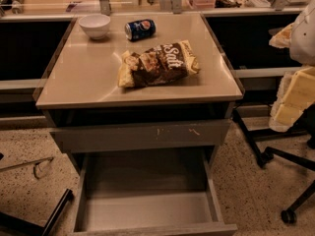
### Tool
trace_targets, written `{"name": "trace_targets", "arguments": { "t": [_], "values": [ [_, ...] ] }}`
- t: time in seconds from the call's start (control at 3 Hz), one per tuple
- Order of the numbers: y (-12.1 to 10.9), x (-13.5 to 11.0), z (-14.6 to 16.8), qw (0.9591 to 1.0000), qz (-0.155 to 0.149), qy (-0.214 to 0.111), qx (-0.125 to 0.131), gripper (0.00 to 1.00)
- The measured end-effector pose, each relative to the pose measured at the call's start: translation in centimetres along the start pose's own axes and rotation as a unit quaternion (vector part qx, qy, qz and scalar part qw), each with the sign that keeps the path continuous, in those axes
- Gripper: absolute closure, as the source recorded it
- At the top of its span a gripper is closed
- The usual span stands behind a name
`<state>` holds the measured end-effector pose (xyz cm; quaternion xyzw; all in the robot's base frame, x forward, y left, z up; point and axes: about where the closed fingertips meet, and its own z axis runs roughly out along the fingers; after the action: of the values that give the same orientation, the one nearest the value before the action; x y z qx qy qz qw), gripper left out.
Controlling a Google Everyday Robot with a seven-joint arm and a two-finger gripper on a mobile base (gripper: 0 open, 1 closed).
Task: Place brown chip bag into middle drawer
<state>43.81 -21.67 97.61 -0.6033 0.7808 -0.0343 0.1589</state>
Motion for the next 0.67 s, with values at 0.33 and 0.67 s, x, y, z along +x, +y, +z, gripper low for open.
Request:
{"name": "trace_targets", "arguments": {
  "t": [0.33, 0.67],
  "values": [
    [-0.4, -0.4, 0.0, 0.9999, -0.001, -0.009, 0.008, 0.0],
    [-3.5, -3.6, 1.8, 0.9988, -0.017, -0.04, 0.021, 0.0]
  ]
}}
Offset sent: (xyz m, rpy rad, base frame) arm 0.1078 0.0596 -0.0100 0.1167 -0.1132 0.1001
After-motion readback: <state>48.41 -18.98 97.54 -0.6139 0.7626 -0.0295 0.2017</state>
